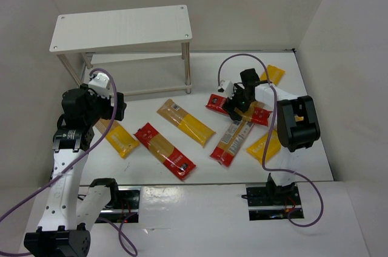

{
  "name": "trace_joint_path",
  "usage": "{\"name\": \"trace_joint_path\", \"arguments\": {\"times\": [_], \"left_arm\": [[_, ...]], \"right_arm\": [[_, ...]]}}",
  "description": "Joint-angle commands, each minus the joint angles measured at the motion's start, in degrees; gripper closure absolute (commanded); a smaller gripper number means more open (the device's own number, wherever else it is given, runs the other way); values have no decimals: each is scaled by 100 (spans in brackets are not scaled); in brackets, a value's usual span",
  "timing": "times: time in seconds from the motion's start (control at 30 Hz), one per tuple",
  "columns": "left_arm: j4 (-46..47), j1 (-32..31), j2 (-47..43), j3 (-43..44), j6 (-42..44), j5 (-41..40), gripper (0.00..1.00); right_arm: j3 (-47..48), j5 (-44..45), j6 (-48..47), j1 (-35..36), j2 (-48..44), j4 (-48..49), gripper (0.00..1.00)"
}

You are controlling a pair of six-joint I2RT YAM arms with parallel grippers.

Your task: Place and organize the pasta boxes and bags onto the shelf

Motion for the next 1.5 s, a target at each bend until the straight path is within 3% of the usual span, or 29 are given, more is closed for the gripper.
{"name": "trace_joint_path", "arguments": {"times": [0.0, 0.3, 0.4, 0.43, 0.47, 0.5, 0.63, 0.83, 1.03, 1.37, 1.47], "left_arm": [[115, 39, -3, -48, 64, 146, 0], [115, 39, -3, -48, 64, 199, 0], [63, 39, -3, -48, 64, 199, 0], [62, 39, -3, -48, 64, 199, 0], [62, 39, -3, -48, 64, 199, 0], [62, 39, -3, -48, 64, 199, 0], [62, 39, -3, -48, 64, 199, 0], [62, 39, -64, -48, 11, 84, 0], [62, 39, -187, -48, -42, 32, 0], [115, 91, -372, -101, -244, -416, 0], [115, 241, -372, -101, -375, -583, 0]], "right_arm": [[127, 3, -80, 0, 203, 126, 0], [180, 55, -133, -52, 371, 12, 1], [233, 108, -133, -52, 441, -120, 14], [285, 169, -185, -52, 502, -120, 28], [390, 170, -186, -52, 555, -233, 95], [504, 309, -107, -52, 764, -330, 100], [1102, -4, 121, -52, 987, -1218, 100], [1243, -691, 649, 9, -268, -1227, 100], [1806, -1157, 1036, 211, -595, -1746, 100], [1991, -508, 2424, 1186, -1149, -1394, 100], [2446, -437, 2749, 1538, -1149, -1447, 100]]}}
